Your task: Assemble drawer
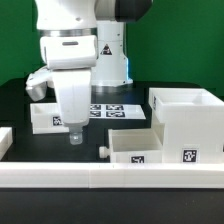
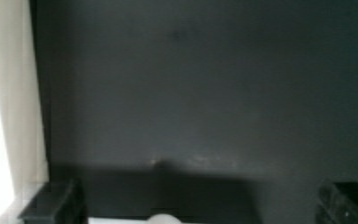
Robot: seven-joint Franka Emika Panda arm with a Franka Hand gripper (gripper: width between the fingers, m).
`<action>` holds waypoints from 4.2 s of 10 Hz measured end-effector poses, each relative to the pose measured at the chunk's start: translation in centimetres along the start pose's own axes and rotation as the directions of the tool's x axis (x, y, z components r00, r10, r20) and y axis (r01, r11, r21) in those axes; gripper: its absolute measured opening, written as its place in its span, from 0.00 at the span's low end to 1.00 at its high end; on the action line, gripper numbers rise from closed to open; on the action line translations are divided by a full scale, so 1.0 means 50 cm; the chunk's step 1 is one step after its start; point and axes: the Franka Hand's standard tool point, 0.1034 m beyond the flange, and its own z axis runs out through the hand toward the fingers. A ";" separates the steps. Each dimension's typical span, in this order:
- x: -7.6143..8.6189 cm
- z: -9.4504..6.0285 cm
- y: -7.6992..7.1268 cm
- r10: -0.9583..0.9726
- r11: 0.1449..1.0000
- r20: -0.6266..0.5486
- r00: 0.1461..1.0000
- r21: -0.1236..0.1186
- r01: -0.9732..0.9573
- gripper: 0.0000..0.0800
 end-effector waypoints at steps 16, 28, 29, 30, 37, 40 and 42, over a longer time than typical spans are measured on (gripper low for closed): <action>0.064 0.062 0.017 0.050 0.991 -0.053 0.997 -0.118 -0.056 0.81; 0.149 0.068 0.034 0.067 0.991 -0.094 0.993 -0.112 -0.078 0.81; 0.157 0.069 0.035 0.062 0.991 -0.094 0.994 -0.111 -0.072 0.81; 0.155 0.069 0.034 0.064 0.991 -0.094 0.994 -0.111 -0.074 0.81; 0.211 0.073 0.042 0.037 0.993 -0.106 0.994 -0.108 -0.049 0.81; 0.233 0.075 0.047 0.022 0.995 -0.112 0.993 -0.098 -0.033 0.81; 0.225 0.076 0.047 0.030 0.995 -0.110 0.993 -0.094 -0.040 0.81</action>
Offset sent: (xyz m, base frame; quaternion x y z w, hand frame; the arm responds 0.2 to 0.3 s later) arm 0.0006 0.0307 -0.0124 -0.0575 0.0190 0.0278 0.9978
